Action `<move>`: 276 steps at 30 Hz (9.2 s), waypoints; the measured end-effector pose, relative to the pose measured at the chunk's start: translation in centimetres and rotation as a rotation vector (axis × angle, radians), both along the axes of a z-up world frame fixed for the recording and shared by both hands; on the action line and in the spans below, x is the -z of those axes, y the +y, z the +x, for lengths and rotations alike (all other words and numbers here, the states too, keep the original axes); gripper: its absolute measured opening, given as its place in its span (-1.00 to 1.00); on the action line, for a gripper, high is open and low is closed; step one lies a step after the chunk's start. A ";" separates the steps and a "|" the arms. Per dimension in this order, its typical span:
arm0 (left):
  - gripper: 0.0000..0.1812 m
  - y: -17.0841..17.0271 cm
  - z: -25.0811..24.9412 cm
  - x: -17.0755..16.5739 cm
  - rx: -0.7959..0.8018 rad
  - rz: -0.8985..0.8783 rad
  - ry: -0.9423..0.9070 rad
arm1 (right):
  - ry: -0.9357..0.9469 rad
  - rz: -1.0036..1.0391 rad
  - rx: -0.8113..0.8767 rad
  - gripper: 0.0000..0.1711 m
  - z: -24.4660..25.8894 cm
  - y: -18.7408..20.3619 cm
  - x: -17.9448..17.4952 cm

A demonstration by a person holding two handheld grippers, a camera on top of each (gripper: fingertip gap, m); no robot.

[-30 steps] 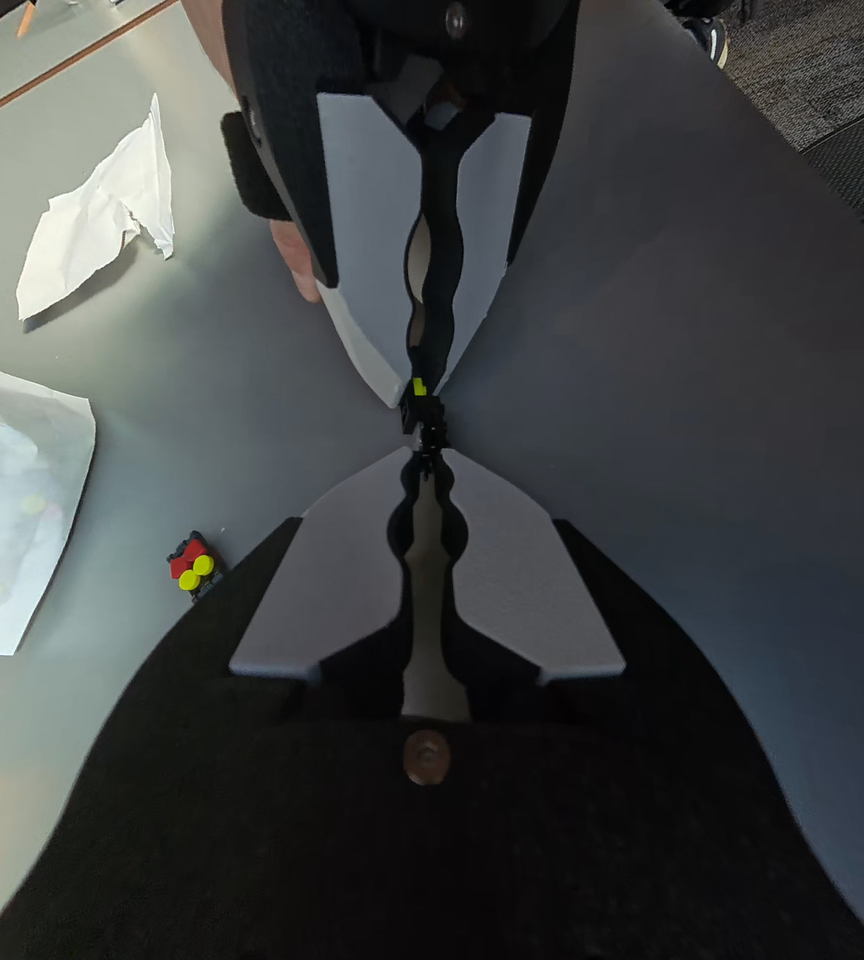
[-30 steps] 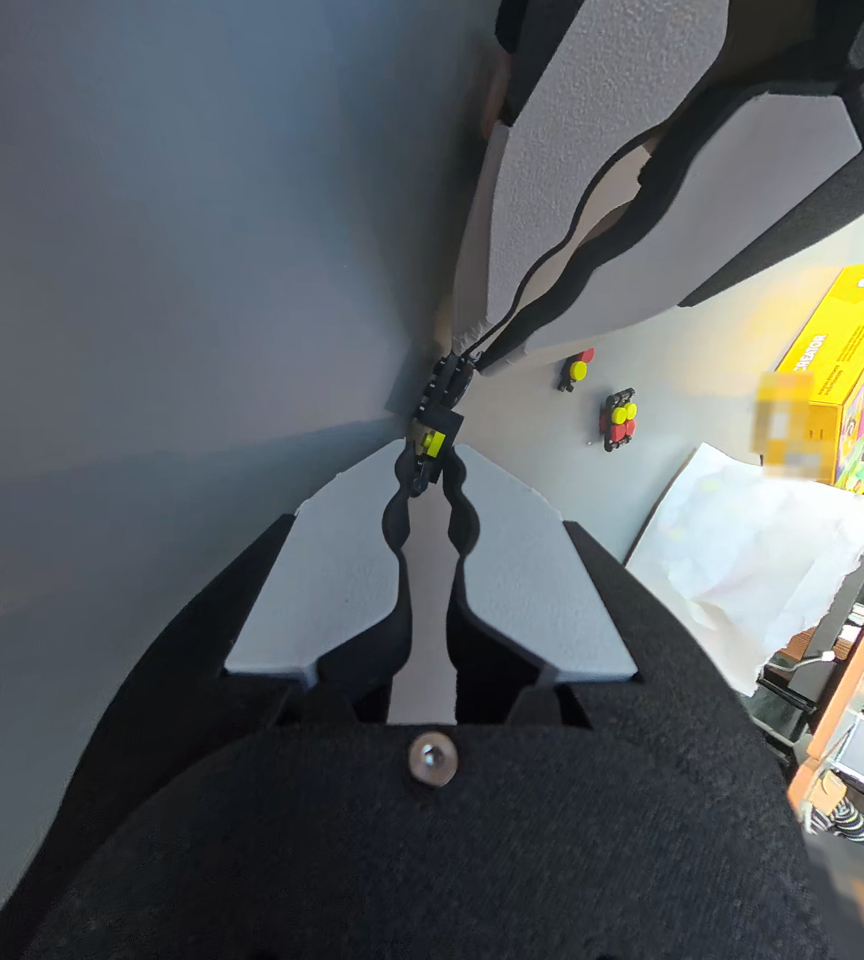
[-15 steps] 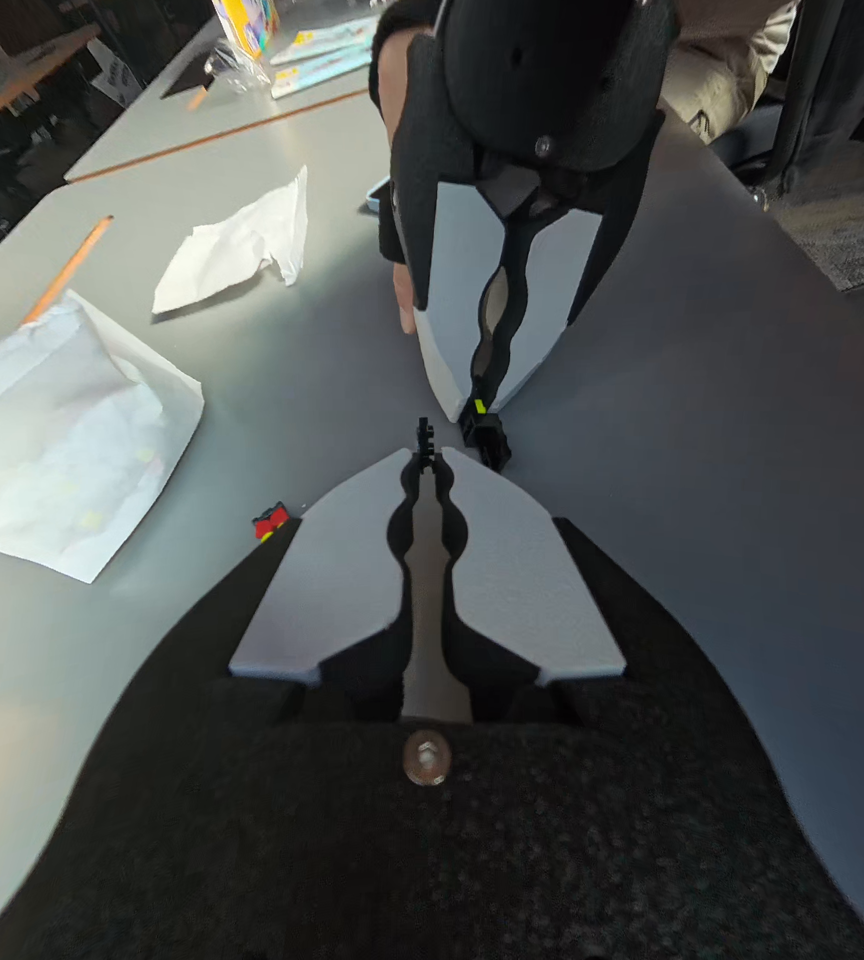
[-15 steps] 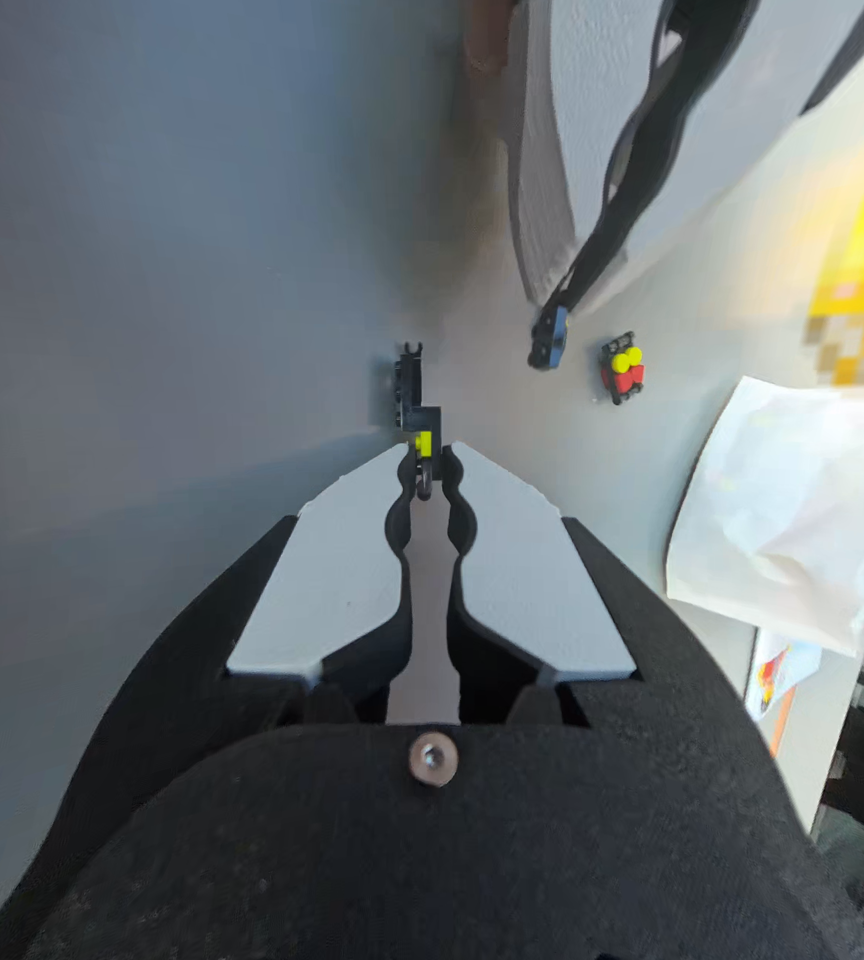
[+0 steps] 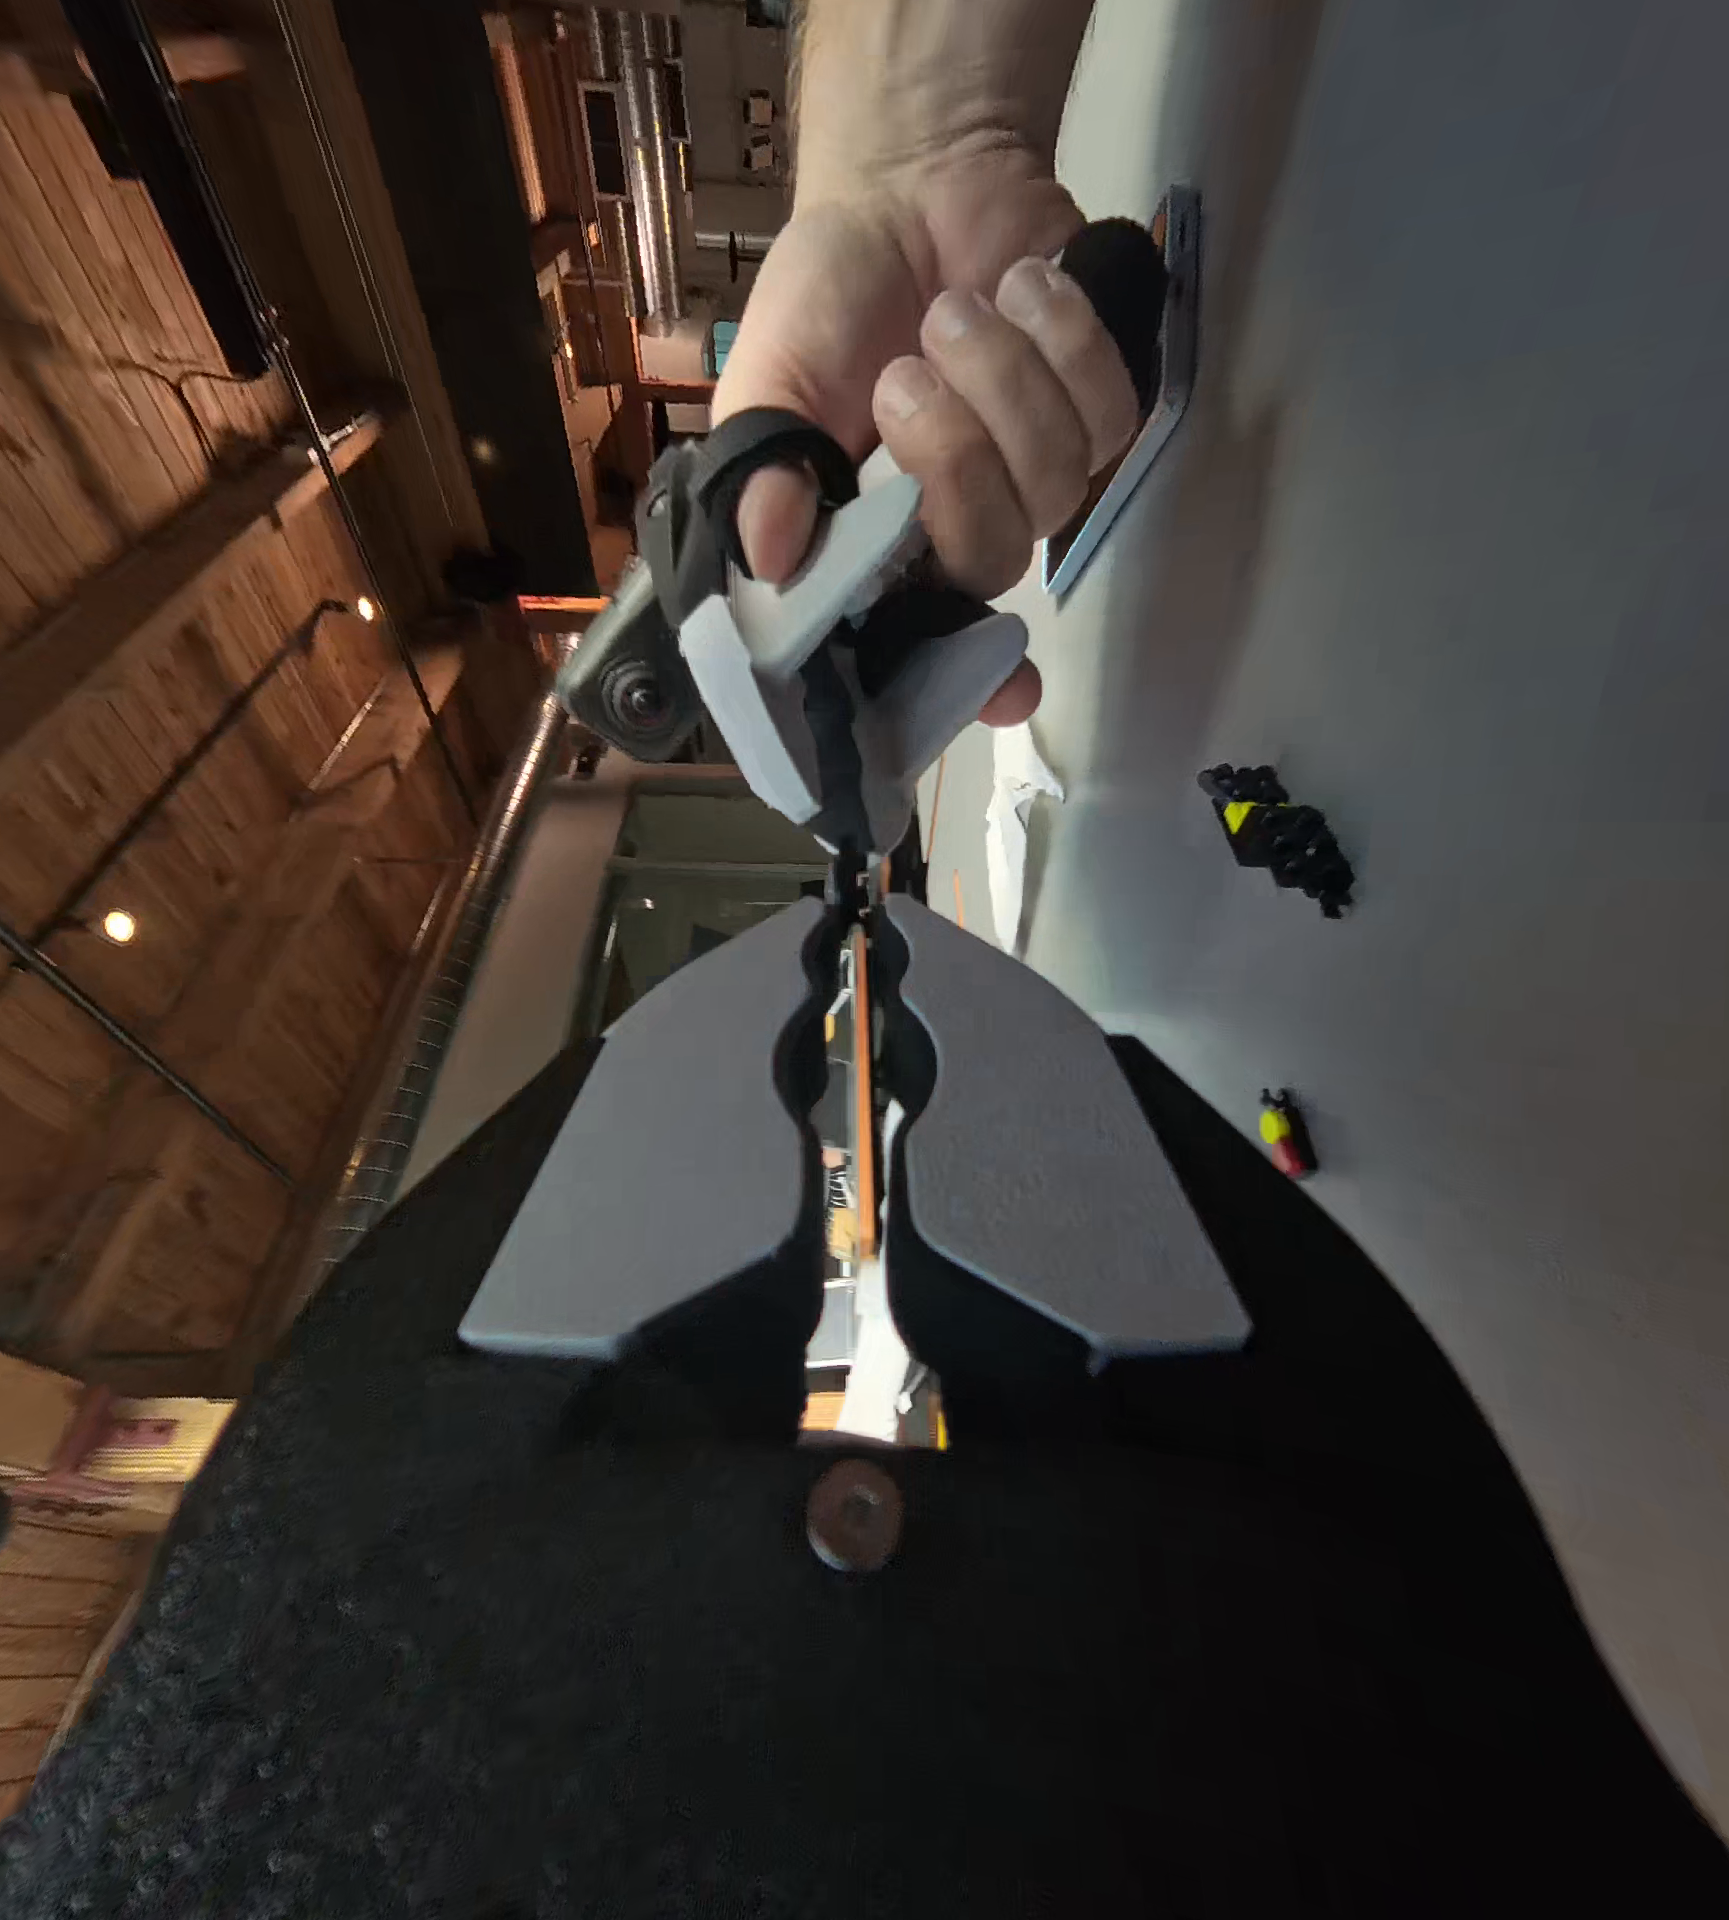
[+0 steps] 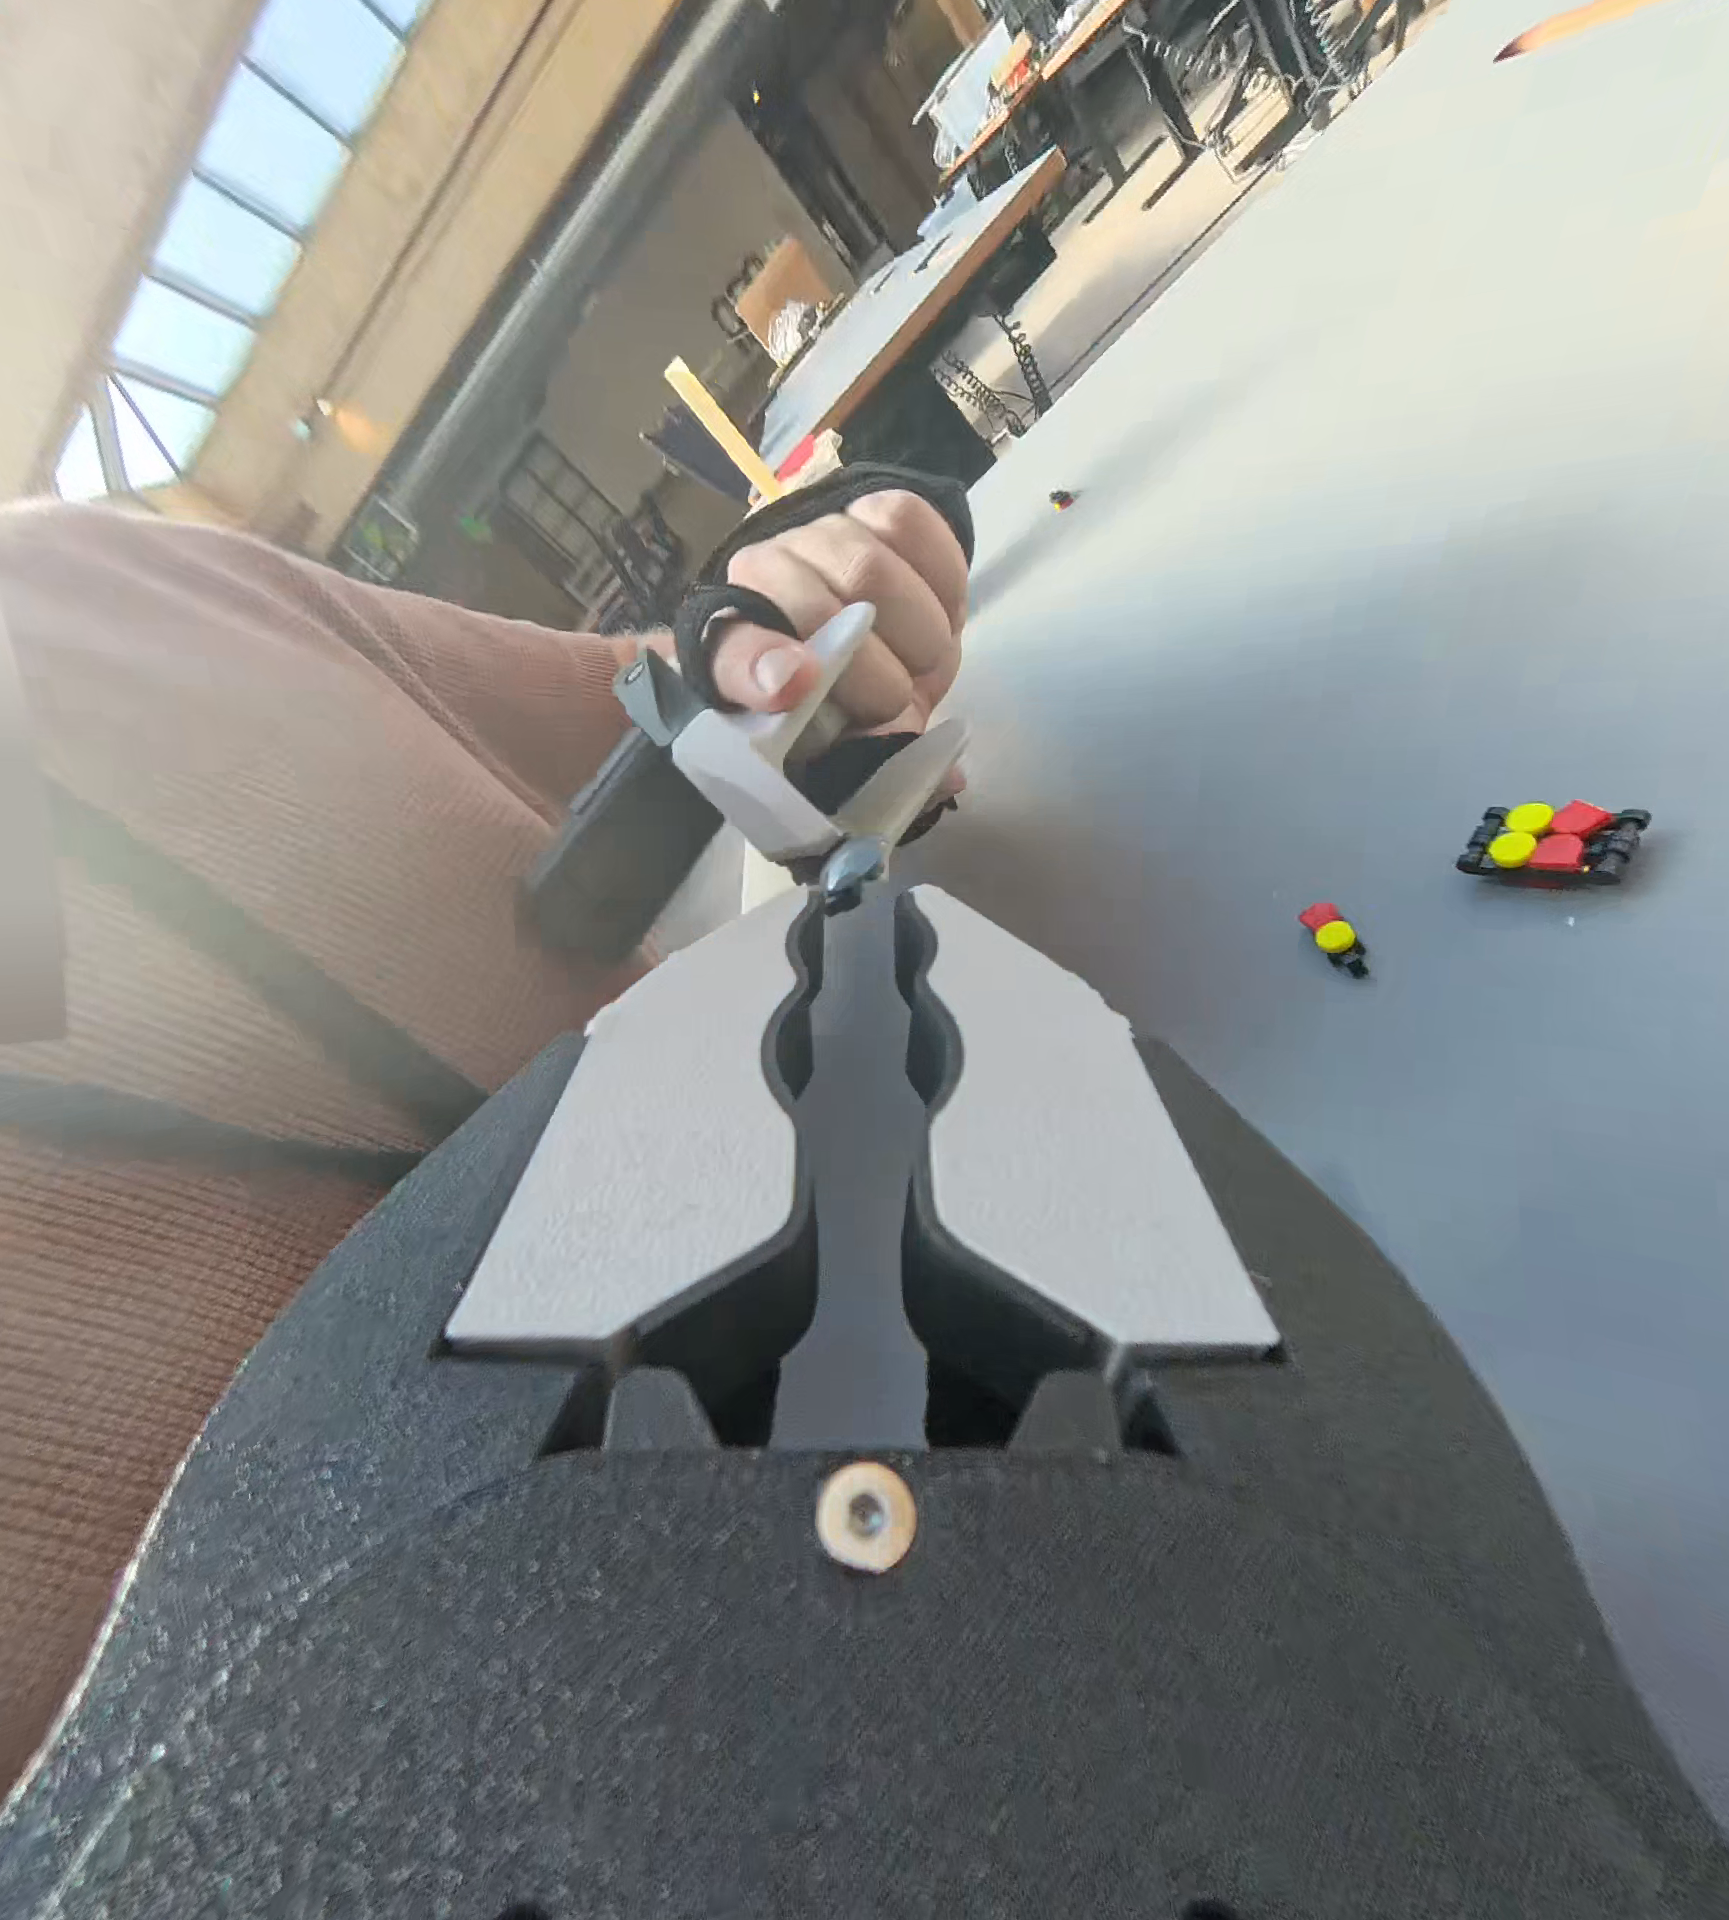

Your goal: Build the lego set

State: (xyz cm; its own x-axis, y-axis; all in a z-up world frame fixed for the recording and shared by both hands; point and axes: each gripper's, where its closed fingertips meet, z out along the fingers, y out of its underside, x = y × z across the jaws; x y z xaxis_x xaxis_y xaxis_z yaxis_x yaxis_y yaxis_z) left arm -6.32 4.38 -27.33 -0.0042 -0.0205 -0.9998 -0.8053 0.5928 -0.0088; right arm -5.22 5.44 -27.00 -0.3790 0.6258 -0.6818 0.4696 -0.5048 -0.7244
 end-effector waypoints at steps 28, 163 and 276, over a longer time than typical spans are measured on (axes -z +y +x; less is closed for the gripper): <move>-0.88 0.0 -0.9 -2.6 0.135 -0.742 -0.755 | 0.394 0.354 0.095 -0.95 0.3 -0.2 -2.7; -0.94 0.5 -0.1 10.8 -0.050 -1.081 0.015 | 0.065 1.745 -0.683 -0.85 0.1 0.1 11.3; -0.77 5.5 1.0 -1.8 0.117 -0.795 -0.621 | -0.123 1.636 0.297 -0.93 0.7 8.0 2.9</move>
